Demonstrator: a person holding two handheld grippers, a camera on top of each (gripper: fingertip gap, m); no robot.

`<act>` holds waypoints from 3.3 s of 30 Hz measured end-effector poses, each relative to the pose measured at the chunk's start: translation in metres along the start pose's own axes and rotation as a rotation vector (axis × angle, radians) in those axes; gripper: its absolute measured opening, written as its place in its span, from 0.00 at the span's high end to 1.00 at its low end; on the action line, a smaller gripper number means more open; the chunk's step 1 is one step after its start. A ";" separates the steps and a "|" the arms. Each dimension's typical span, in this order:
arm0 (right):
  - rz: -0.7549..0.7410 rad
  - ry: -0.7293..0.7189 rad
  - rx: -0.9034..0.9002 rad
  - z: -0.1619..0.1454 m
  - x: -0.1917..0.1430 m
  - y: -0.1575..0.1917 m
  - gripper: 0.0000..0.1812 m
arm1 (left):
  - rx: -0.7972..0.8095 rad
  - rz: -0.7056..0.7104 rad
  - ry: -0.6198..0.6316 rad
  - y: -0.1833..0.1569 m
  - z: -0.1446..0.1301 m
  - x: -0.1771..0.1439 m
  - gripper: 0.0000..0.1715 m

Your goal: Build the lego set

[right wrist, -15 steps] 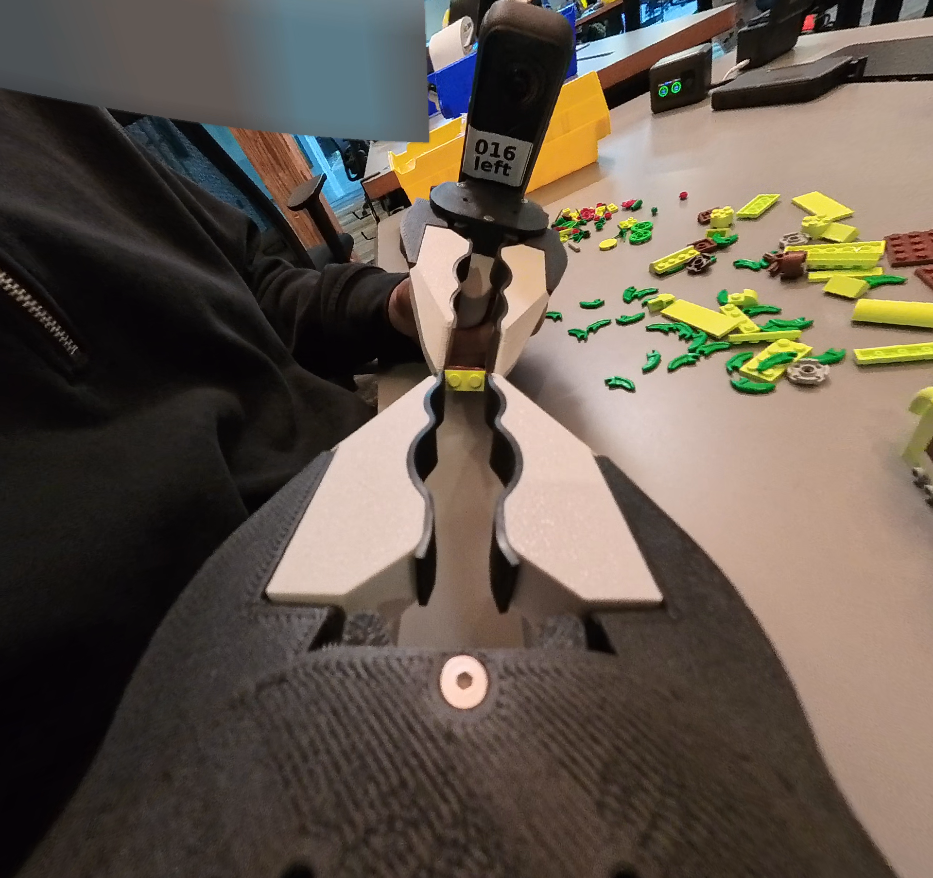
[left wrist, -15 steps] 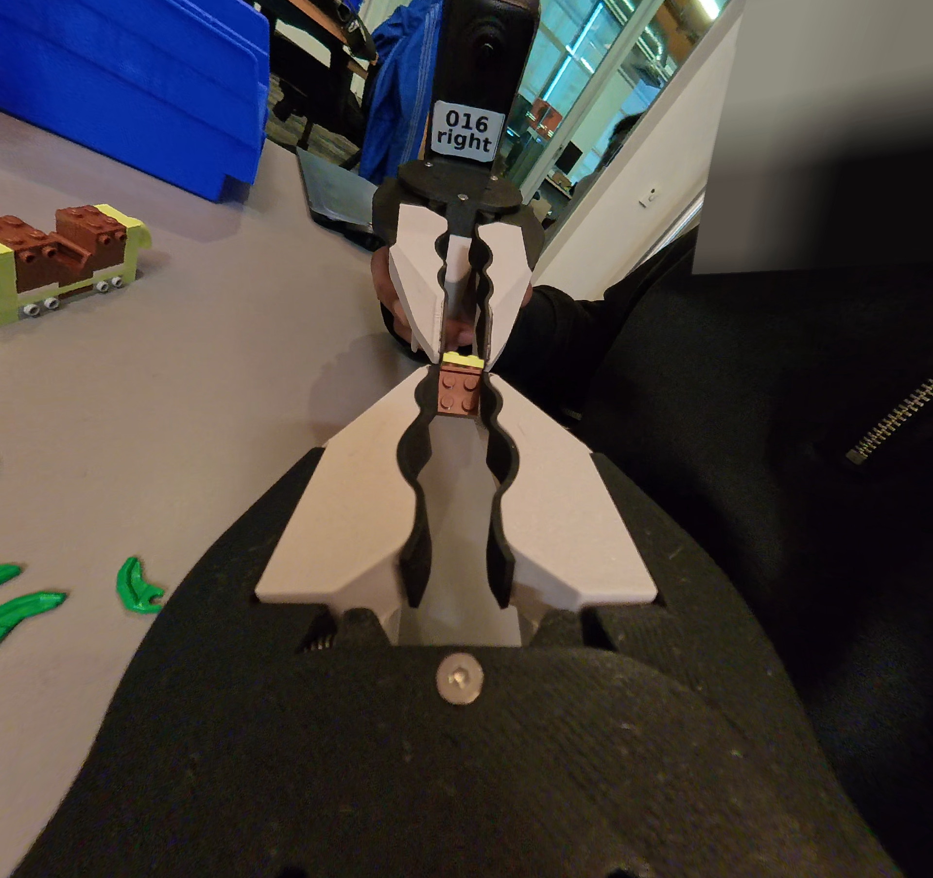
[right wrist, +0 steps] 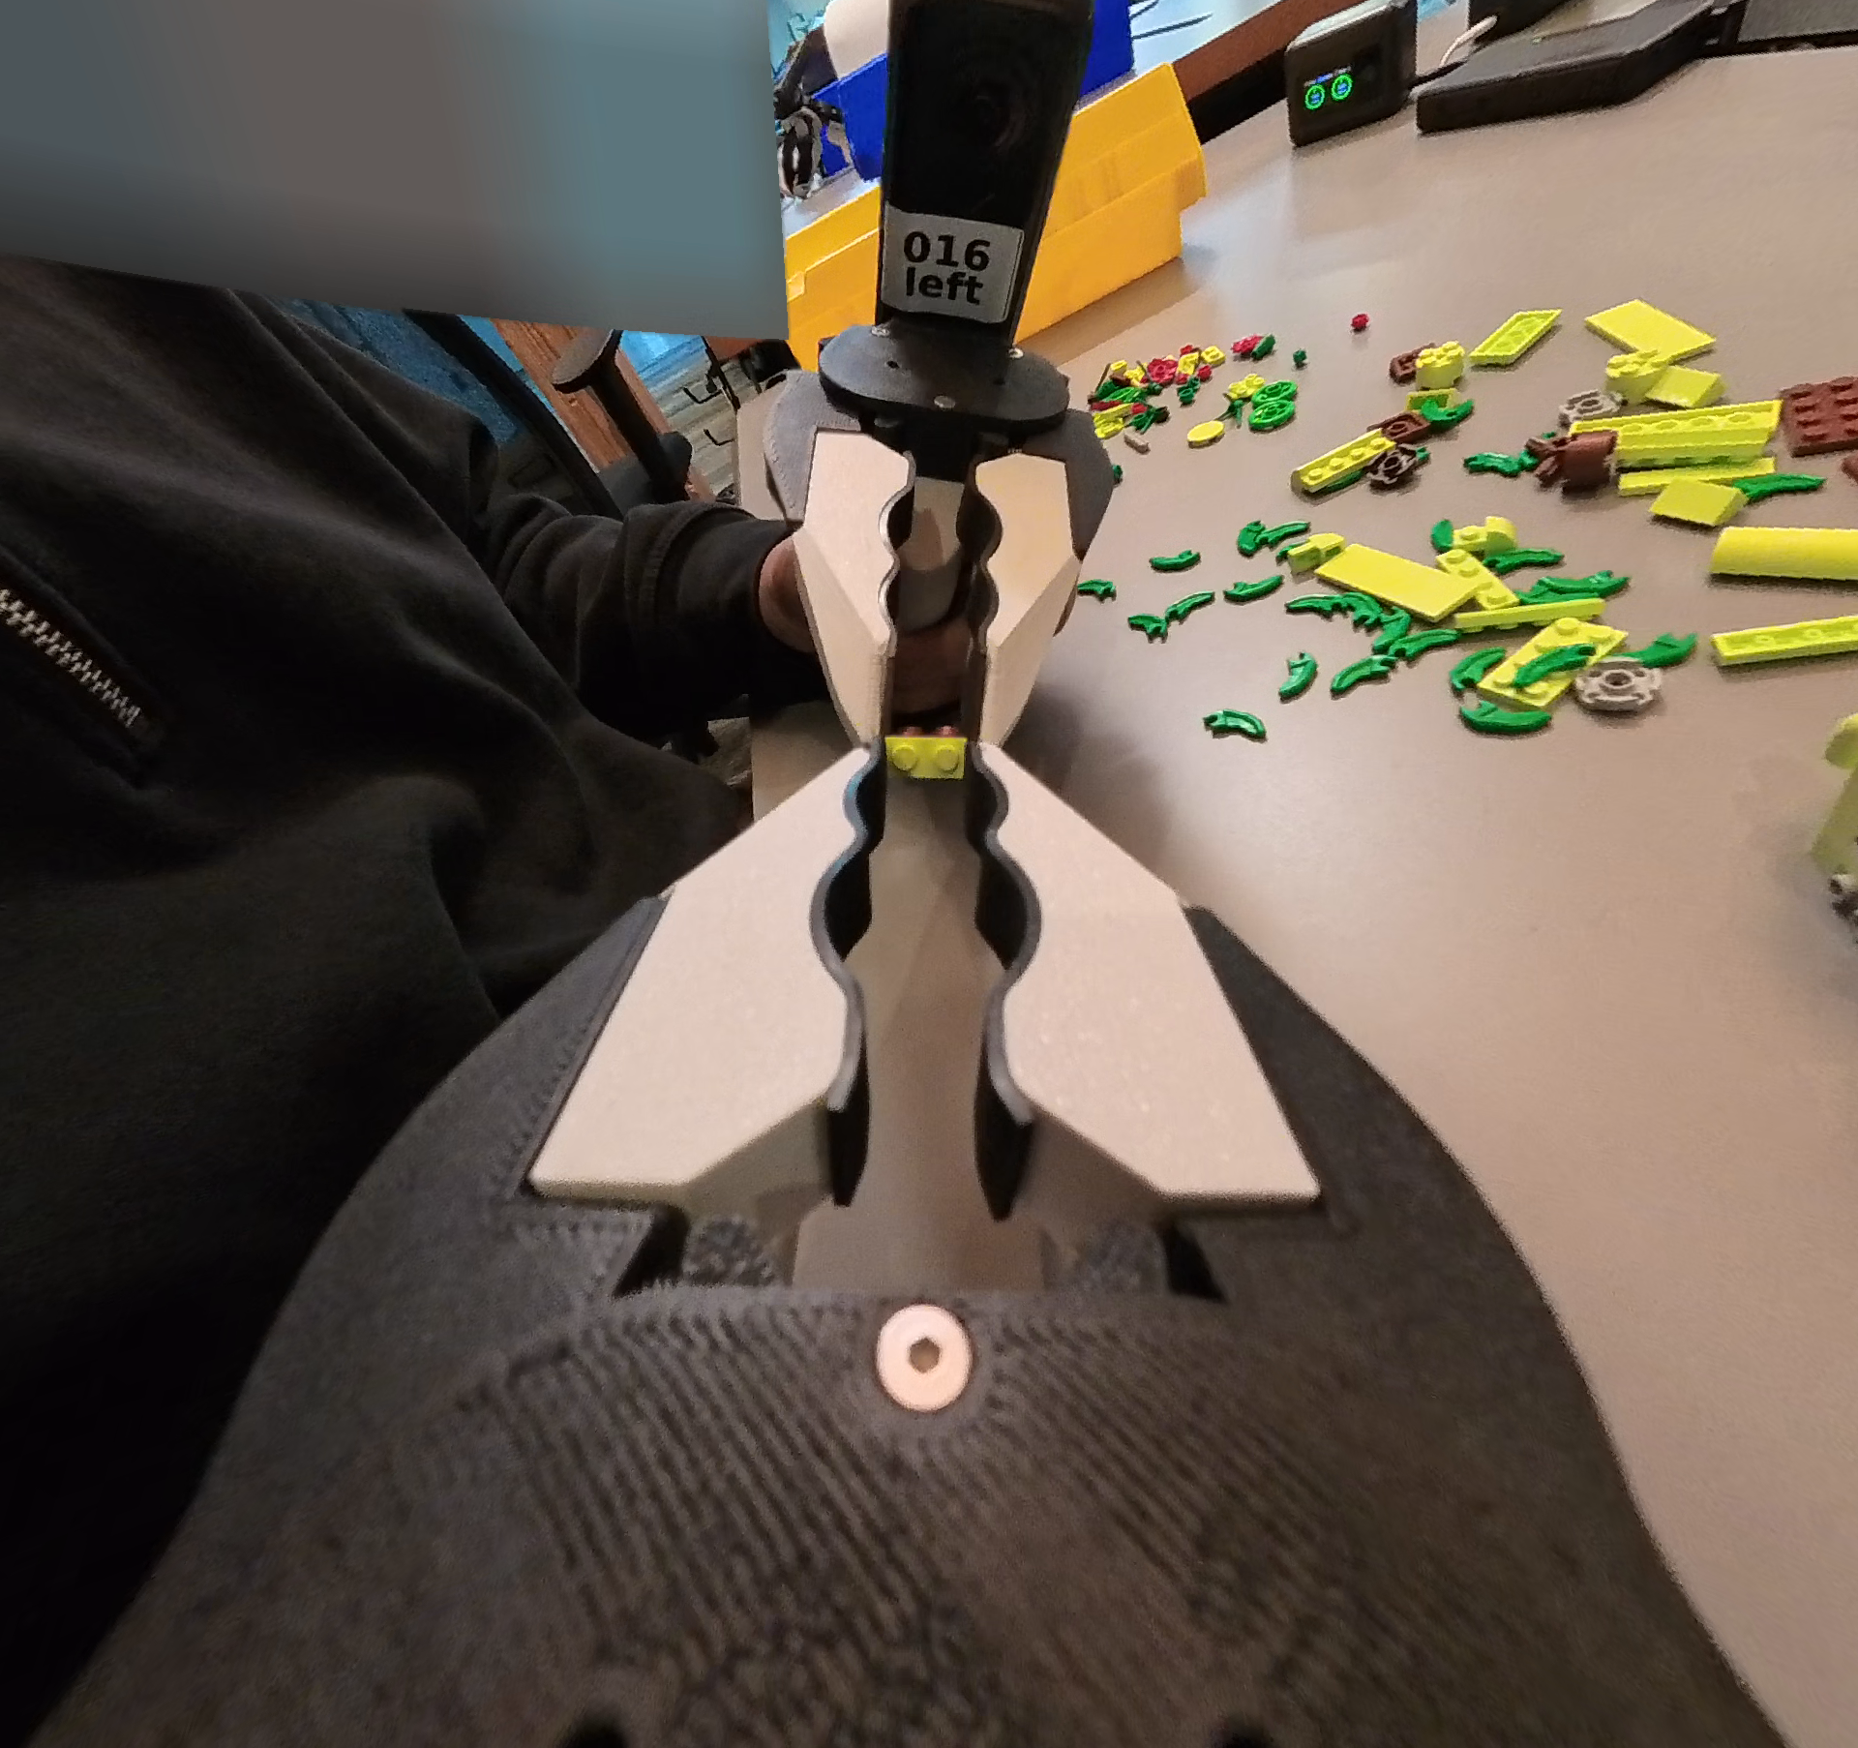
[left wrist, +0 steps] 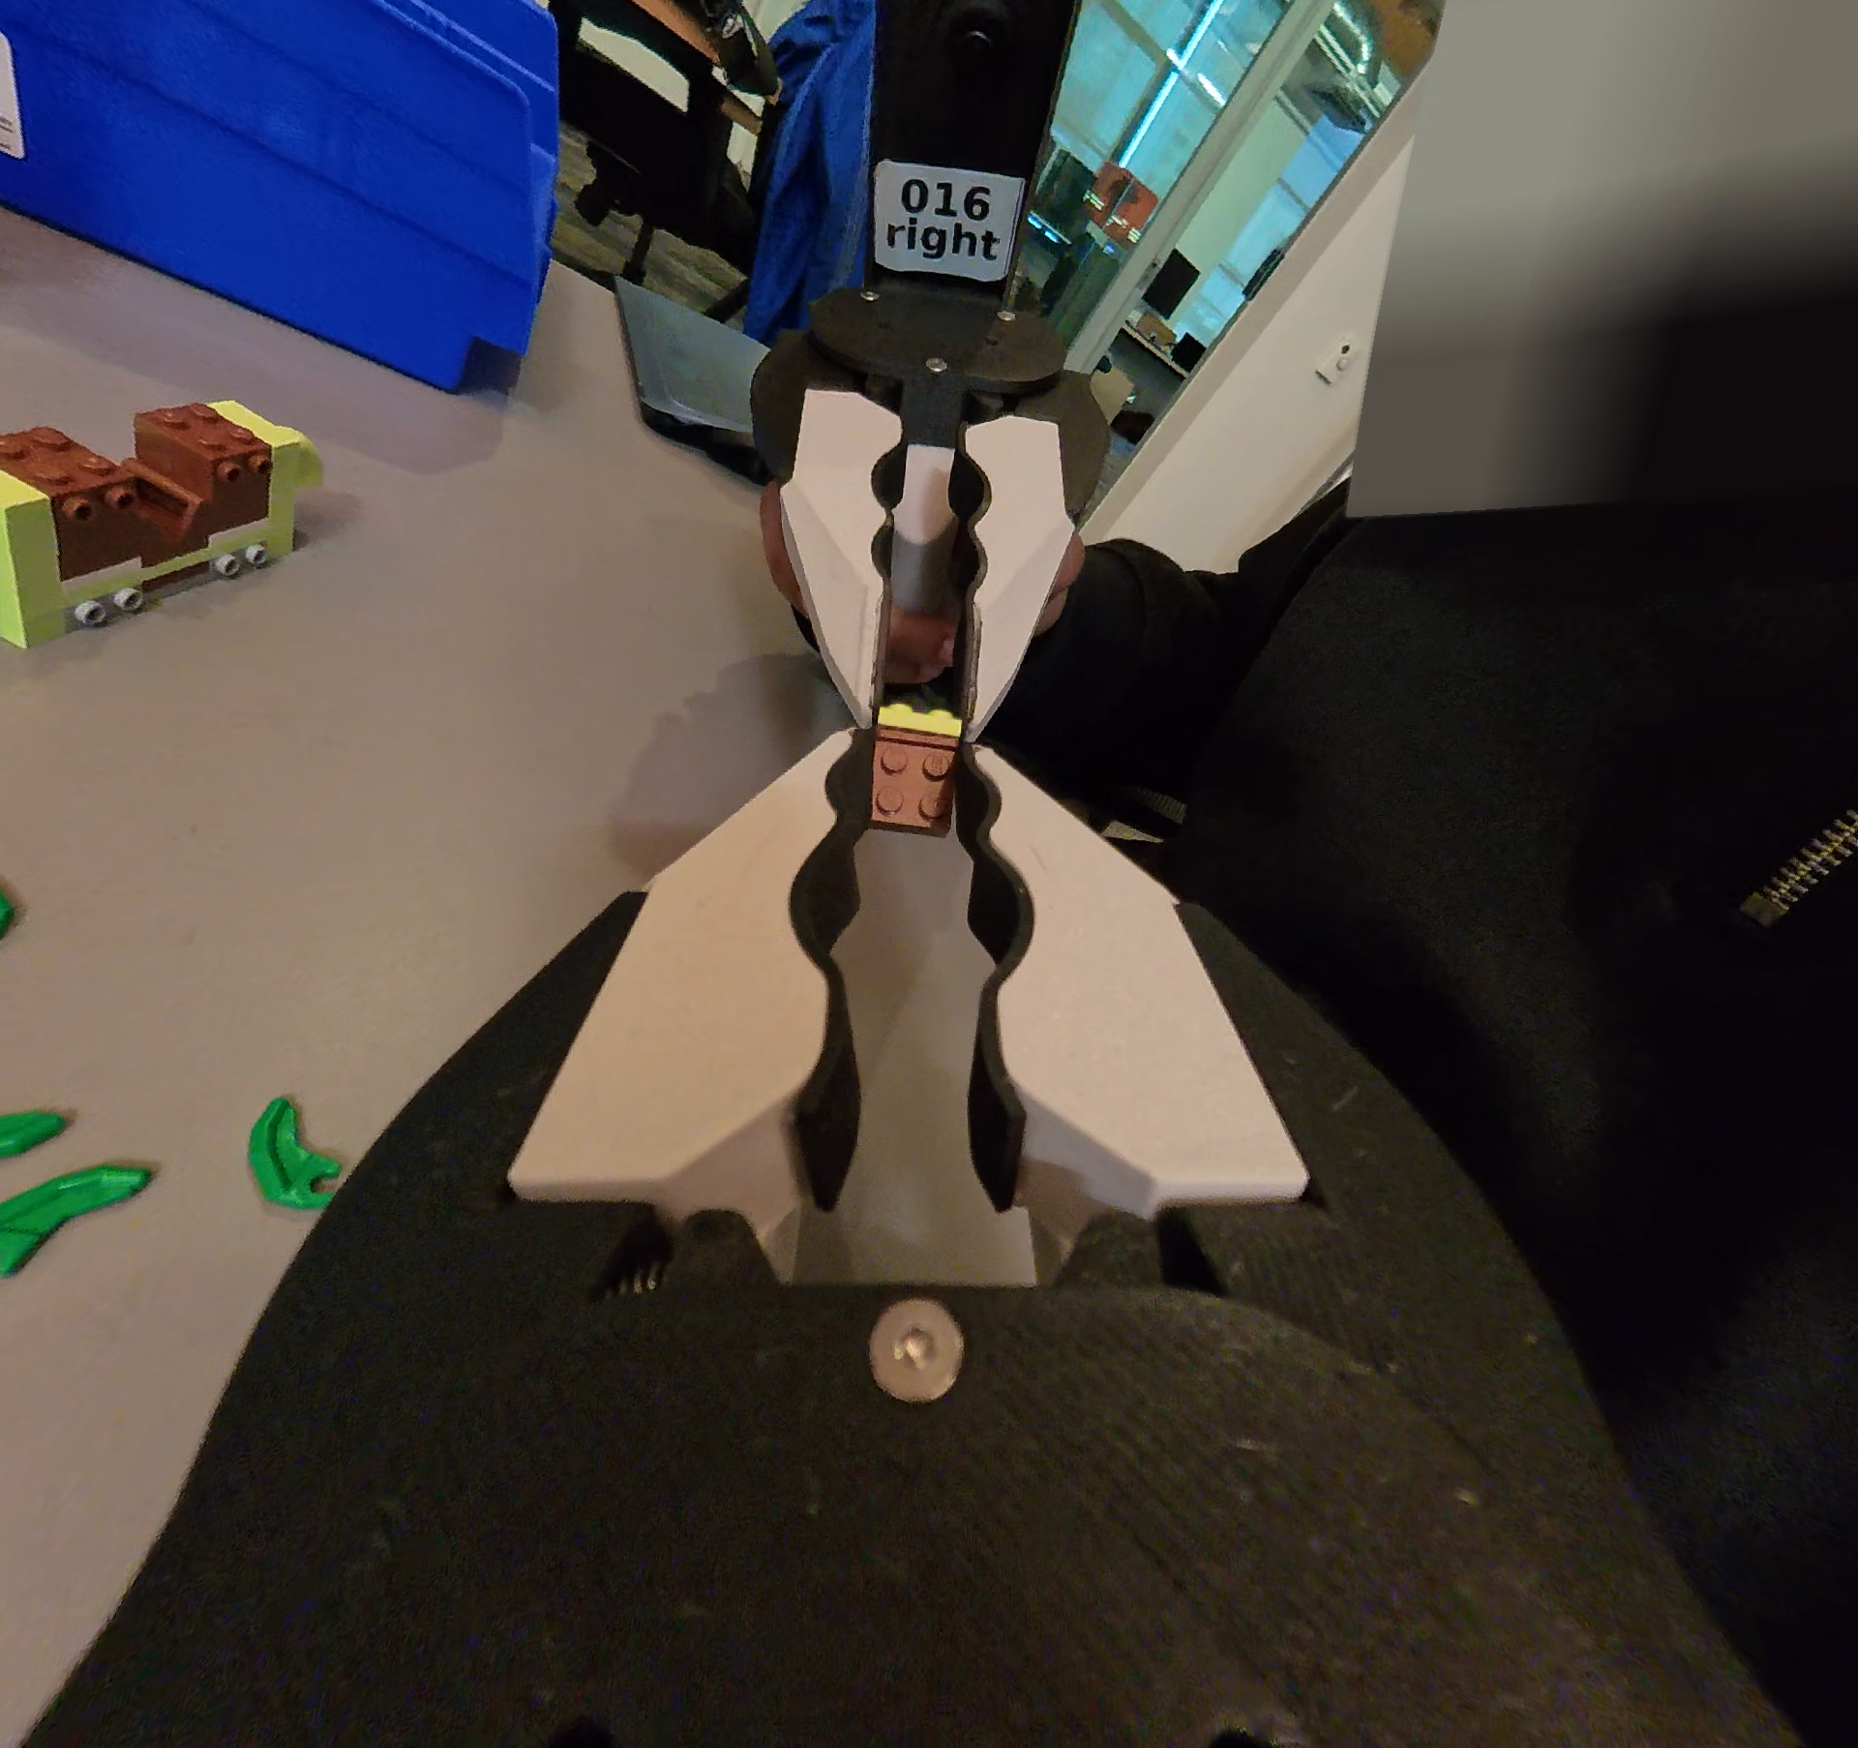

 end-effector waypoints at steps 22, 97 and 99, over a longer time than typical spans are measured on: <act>0.002 -0.036 -0.039 0.001 0.003 0.002 0.93 | -0.050 -0.032 -0.055 0.000 0.001 -0.003 0.93; -0.635 0.565 -0.188 -0.037 -0.019 0.006 0.84 | 0.202 0.479 0.354 0.008 -0.015 0.009 0.84; -0.606 0.541 -0.112 -0.040 -0.019 0.004 0.84 | 0.203 0.484 0.356 0.008 -0.016 0.008 0.84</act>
Point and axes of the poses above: each gripper's, where its closed fingertips meet, x out along the fingers, z out of its top, y = z × x across the jaws, the point moved 9 cm from there along -x, back along the fingers, and after that the axes turned 1 degree about z, right-handed, at the moved point
